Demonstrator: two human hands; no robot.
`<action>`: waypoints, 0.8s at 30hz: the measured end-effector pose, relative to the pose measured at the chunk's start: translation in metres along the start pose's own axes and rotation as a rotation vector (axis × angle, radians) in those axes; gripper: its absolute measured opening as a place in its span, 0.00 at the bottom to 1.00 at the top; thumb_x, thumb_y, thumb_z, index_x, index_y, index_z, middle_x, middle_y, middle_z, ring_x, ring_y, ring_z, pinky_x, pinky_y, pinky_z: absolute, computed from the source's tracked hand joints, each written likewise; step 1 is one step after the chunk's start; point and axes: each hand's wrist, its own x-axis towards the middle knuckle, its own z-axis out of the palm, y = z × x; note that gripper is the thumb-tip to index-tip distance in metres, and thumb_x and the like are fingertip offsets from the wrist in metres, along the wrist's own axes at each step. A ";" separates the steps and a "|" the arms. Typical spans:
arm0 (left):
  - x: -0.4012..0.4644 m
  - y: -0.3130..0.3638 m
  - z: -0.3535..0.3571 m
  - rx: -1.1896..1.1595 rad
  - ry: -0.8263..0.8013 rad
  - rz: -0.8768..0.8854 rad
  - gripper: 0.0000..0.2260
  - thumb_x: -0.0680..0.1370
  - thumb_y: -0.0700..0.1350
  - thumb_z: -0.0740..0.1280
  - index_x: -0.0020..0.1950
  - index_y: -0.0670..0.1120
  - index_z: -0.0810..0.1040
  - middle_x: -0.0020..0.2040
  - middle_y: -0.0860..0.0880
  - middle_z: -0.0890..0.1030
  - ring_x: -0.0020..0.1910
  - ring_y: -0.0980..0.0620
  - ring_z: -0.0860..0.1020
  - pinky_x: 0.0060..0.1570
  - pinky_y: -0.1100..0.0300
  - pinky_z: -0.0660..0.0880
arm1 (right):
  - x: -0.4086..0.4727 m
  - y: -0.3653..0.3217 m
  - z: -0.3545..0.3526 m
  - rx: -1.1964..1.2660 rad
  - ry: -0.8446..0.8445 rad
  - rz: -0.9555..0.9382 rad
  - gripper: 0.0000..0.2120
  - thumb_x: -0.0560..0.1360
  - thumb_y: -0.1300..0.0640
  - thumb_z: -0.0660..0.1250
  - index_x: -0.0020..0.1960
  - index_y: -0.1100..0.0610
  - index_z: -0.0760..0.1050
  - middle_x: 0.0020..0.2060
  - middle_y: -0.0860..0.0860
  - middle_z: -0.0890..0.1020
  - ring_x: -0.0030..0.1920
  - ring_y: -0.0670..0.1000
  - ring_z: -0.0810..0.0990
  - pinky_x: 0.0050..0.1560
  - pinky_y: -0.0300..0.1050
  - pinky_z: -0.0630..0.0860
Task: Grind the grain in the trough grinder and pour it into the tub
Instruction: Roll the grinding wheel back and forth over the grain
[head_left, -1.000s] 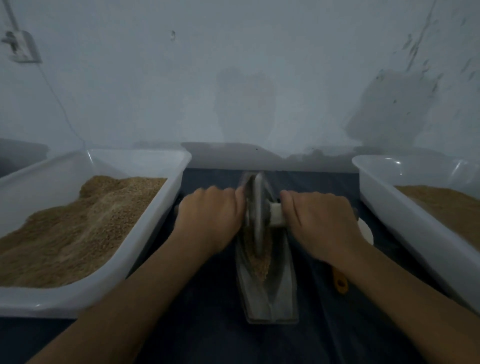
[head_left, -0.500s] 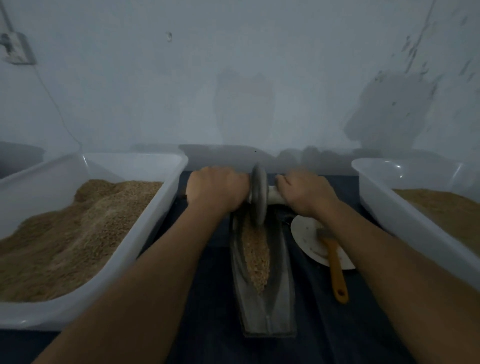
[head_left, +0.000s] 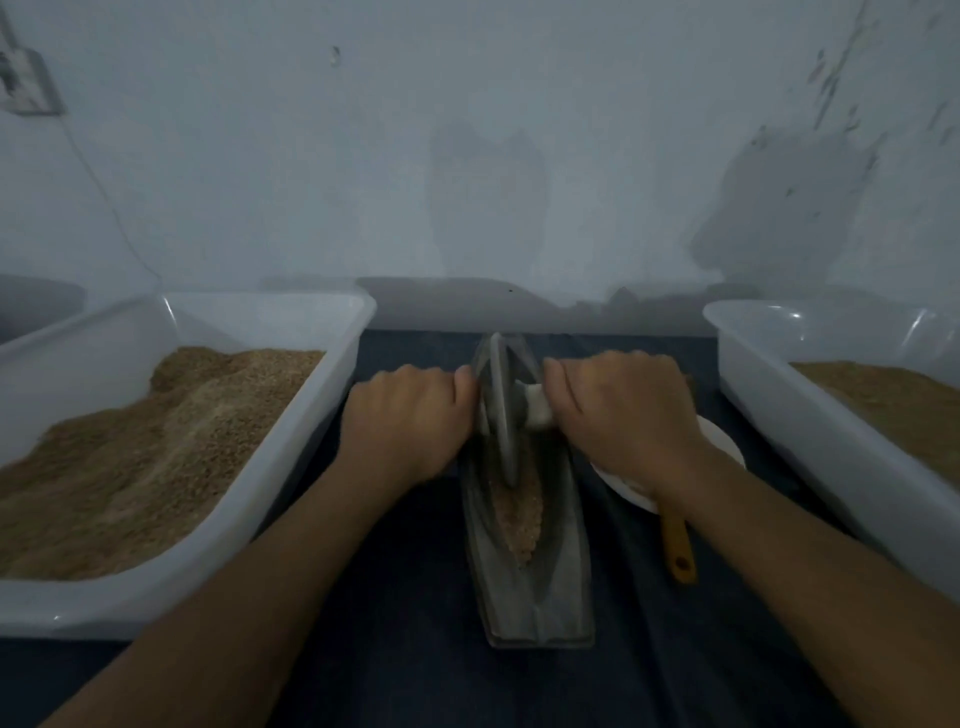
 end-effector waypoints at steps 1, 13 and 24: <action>0.016 -0.001 0.006 0.015 -0.021 -0.060 0.08 0.85 0.48 0.52 0.51 0.48 0.68 0.47 0.47 0.79 0.43 0.43 0.78 0.35 0.54 0.66 | 0.019 0.006 0.010 -0.040 -0.063 -0.008 0.21 0.83 0.47 0.42 0.36 0.50 0.63 0.29 0.47 0.66 0.31 0.53 0.69 0.31 0.46 0.62; -0.029 0.006 -0.014 -0.134 0.120 -0.055 0.17 0.85 0.52 0.41 0.45 0.52 0.65 0.39 0.54 0.71 0.34 0.49 0.70 0.35 0.54 0.64 | -0.033 -0.007 -0.009 0.097 0.079 -0.011 0.21 0.85 0.48 0.41 0.41 0.49 0.66 0.31 0.44 0.69 0.29 0.50 0.68 0.32 0.49 0.67; 0.045 -0.002 0.011 0.006 0.009 -0.117 0.14 0.84 0.46 0.49 0.44 0.48 0.71 0.44 0.48 0.79 0.37 0.47 0.70 0.35 0.56 0.64 | 0.028 0.008 0.028 0.117 -0.060 0.155 0.20 0.82 0.50 0.44 0.38 0.55 0.66 0.31 0.47 0.67 0.35 0.56 0.72 0.32 0.46 0.58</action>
